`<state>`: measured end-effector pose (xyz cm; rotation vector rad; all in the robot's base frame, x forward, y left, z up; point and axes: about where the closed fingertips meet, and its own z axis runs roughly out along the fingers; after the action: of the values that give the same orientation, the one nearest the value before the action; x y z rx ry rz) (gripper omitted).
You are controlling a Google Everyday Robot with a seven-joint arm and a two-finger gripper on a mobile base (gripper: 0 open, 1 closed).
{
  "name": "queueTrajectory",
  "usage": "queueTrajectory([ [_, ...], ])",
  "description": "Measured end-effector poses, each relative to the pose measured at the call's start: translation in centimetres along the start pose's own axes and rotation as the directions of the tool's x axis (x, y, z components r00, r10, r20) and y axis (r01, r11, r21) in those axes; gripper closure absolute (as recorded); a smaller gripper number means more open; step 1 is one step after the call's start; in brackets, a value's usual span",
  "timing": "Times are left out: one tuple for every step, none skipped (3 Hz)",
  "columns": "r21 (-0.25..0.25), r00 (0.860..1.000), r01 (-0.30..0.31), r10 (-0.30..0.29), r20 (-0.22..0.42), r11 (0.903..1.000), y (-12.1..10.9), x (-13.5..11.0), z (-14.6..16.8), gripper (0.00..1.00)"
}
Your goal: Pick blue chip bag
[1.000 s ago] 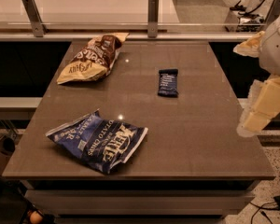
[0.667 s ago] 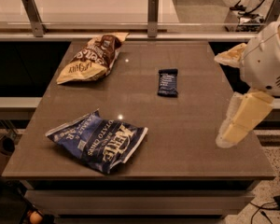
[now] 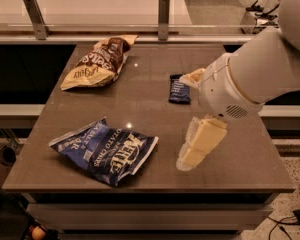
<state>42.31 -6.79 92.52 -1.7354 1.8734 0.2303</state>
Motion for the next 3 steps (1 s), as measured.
queueTrajectory([
  [-0.045, 0.996, 0.022, -0.018, 0.092, 0.9988, 0.8, -2.8, 3.5, 0.0],
  [-0.09, 0.984, 0.029, -0.012, 0.178, 0.9955, 2.1, -5.4, 5.9, 0.0],
  [-0.117, 0.973, 0.048, -0.02, 0.232, 0.992, 2.9, -7.7, 7.7, 0.0],
])
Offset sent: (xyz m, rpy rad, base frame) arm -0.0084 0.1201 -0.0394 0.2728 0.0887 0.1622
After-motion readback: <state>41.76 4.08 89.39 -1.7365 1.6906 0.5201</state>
